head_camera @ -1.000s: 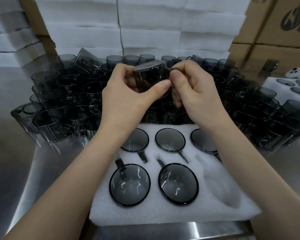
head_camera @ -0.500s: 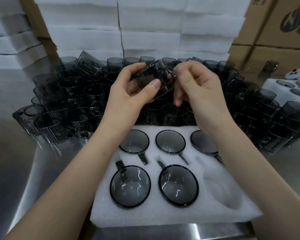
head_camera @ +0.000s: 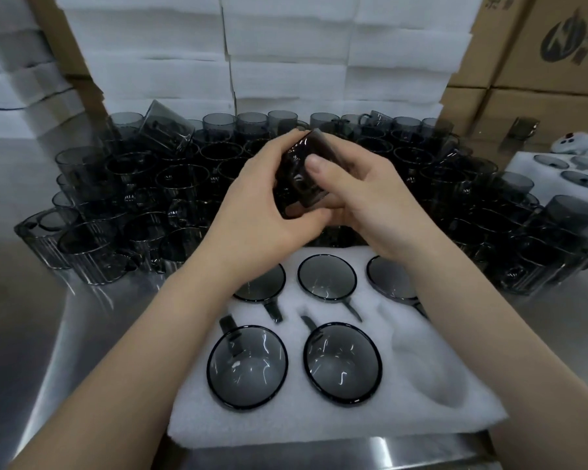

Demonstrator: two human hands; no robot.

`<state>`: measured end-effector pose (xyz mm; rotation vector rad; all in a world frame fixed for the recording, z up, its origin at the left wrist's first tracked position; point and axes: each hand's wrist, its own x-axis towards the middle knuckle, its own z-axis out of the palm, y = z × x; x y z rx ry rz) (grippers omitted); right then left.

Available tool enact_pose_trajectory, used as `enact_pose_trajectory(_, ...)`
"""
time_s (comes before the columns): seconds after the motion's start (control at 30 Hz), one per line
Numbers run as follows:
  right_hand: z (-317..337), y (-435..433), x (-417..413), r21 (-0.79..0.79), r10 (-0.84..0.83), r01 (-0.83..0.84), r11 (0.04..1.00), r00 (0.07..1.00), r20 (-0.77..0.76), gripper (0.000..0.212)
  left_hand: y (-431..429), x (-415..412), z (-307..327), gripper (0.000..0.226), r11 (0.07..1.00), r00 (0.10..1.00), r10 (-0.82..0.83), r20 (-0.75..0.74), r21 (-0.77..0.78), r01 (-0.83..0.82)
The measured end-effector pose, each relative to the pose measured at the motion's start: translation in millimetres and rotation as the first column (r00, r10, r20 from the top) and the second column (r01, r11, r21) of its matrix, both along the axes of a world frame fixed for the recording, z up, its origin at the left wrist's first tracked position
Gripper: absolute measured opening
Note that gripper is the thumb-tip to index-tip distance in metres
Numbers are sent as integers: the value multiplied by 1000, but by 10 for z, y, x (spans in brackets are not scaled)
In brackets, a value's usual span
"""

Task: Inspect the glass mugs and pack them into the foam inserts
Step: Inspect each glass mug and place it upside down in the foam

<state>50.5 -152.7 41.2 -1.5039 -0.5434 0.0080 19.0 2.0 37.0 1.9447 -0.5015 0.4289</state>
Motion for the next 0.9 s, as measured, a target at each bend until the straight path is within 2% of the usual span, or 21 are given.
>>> enact_pose_trajectory(0.1, -11, 33, 7, -106, -124, 146, 984, 973, 193, 33, -33, -3, -5, 70, 992, 990, 123, 64, 0, -123)
enact_pose_trajectory(0.23, -6, 36, -4, -94, -157, 173, 980, 975, 156, 32, -32, 2, -14, 60, 990, 983, 140, 116, 6, -142)
enact_pose_trajectory(0.4, 53, -4, -23, 110, -97, 105, 988, 992, -80, 24, -13, -35, -22, 65, 997, 981, 59, 184, 41, -68)
enact_pose_trajectory(0.5, 76, -20, 9, 190, -45, 95, 977, 966, -255, 24, -10, -47, -39, 65, 997, 974, -47, 222, 63, 34)
enact_pose_trajectory(0.57, 77, -29, 36, 233, 99, -16, 972, 931, -352, 36, -10, -50, -43, 65, 994, 964, -110, 241, 44, 102)
enact_pose_trajectory(0.63, 74, -68, 37, 263, 324, -225, 938, 840, -436, 57, -10, -39, -43, 68, 992, 965, -121, 233, -18, 129)
enact_pose_trajectory(0.7, 72, -96, 24, 286, 479, -387, 876, 762, -435, 62, -10, -33, -39, 68, 994, 974, -91, 208, -40, 102)
enact_pose_trajectory(0.77, 70, -99, 16, 269, 475, -394, 879, 777, -414, 54, -10, -25, -31, 66, 999, 983, -36, 178, 1, 36)
enact_pose_trajectory(0.9, 44, -44, 12, 210, 321, -264, 941, 895, -311, 39, -3, -5, -13, 76, 990, 990, 45, 131, 129, -62)
